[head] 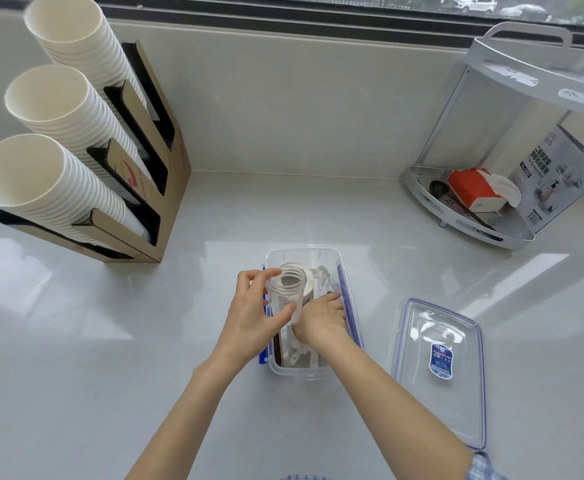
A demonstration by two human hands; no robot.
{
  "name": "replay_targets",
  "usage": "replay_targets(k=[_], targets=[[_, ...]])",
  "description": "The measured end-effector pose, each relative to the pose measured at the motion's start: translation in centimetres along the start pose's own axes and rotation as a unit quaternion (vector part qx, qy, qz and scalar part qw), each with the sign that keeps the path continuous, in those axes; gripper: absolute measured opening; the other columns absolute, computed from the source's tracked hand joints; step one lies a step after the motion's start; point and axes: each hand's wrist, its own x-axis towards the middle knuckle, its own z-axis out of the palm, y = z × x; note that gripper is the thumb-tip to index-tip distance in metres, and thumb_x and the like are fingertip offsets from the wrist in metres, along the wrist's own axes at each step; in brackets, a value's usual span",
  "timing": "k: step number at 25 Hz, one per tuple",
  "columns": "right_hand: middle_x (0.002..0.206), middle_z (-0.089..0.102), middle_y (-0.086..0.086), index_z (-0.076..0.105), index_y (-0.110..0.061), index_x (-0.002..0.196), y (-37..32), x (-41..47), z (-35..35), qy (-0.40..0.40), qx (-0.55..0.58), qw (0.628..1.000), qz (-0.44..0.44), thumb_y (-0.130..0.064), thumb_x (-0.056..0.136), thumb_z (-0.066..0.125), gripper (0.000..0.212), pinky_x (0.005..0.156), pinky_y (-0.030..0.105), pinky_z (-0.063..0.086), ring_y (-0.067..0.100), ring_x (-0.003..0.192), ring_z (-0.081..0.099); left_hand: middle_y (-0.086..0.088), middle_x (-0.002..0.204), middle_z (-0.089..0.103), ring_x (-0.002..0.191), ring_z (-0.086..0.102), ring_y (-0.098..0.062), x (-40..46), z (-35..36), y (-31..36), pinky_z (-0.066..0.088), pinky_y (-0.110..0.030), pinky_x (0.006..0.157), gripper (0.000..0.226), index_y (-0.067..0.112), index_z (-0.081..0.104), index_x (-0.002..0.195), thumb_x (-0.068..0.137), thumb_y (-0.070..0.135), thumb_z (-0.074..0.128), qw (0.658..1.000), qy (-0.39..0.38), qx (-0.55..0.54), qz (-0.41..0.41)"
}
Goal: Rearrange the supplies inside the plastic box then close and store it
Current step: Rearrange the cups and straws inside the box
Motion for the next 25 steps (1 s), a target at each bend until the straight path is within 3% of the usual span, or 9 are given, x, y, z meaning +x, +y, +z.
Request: replay_targets(k=[4, 9, 14, 18, 22, 25], targets=[[0.137, 0.031, 0.032, -0.009, 0.019, 0.137, -0.4, 0.7, 1.1, 0.061, 0.020, 0.998, -0.002, -0.017, 0.092, 0.047, 0.080, 0.088, 0.032, 0.051, 0.033, 0.117, 0.051, 0.006, 0.114, 0.033, 0.094, 0.049, -0.013, -0.1, 0.0, 0.0, 0.038, -0.016, 0.083, 0.051, 0.019, 0.045, 0.126, 0.080, 0.017, 0.066, 1.000, -0.005, -0.008, -0.005], [0.138, 0.036, 0.031, -0.004, 0.019, 0.137, 0.3, 1.1, 1.1, 0.080, 0.034, 0.995, -0.038, 0.000, 0.090, 0.048, 0.073, 0.094, 0.034, 0.048, 0.034, 0.122, 0.051, 0.007, 0.114, 0.033, 0.095, 0.047, -0.010, 0.1, -0.1, -0.1, 0.038, -0.016, 0.083, 0.052, 0.020, 0.044, 0.127, 0.080, 0.019, 0.066, 1.000, -0.002, -0.007, -0.009], [0.139, 0.038, 0.028, 0.004, 0.017, 0.138, 0.7, 0.9, 0.3, 0.065, 0.078, 0.994, -0.032, -0.002, 0.090, 0.049, 0.069, 0.095, 0.038, 0.046, 0.036, 0.125, 0.048, 0.007, 0.114, 0.034, 0.096, 0.047, -0.009, 0.2, -0.4, -0.3, 0.038, -0.014, 0.082, 0.051, 0.020, 0.045, 0.126, 0.079, 0.019, 0.066, 1.000, 0.011, 0.000, -0.005], [0.137, 0.041, 0.026, 0.010, 0.014, 0.138, 1.2, 0.5, -0.5, 0.074, 0.077, 0.993, -0.043, -0.008, 0.090, 0.049, 0.065, 0.094, 0.040, 0.045, 0.037, 0.123, 0.050, 0.004, 0.117, 0.034, 0.087, 0.048, -0.005, 0.4, -0.4, -0.2, 0.040, -0.008, 0.070, 0.045, 0.019, 0.048, 0.121, 0.079, 0.018, 0.066, 0.998, 0.055, -0.009, -0.023], [0.132, 0.047, 0.024, 0.023, 0.010, 0.133, 1.9, -0.9, -2.7, 0.092, 0.103, 0.987, -0.078, -0.015, 0.091, 0.047, 0.054, 0.091, 0.040, 0.044, 0.039, 0.120, 0.051, -0.004, 0.127, 0.038, 0.103, 0.050, -0.018, 0.6, 0.0, 0.0, 0.045, -0.027, 0.088, 0.037, 0.018, 0.050, 0.118, 0.083, 0.018, 0.061, 0.999, 0.042, 0.005, -0.018], [0.119, 0.052, 0.024, 0.030, 0.006, 0.123, 3.4, -1.7, -5.1, 0.096, 0.181, 0.975, -0.091, -0.014, 0.089, 0.044, 0.041, 0.078, 0.037, 0.039, 0.042, 0.111, 0.052, -0.005, 0.131, 0.037, 0.112, 0.048, -0.019, 0.3, 0.5, 0.5, 0.038, -0.023, 0.090, 0.042, 0.022, 0.041, 0.128, 0.088, 0.023, 0.053, 1.000, -0.011, 0.022, -0.013]])
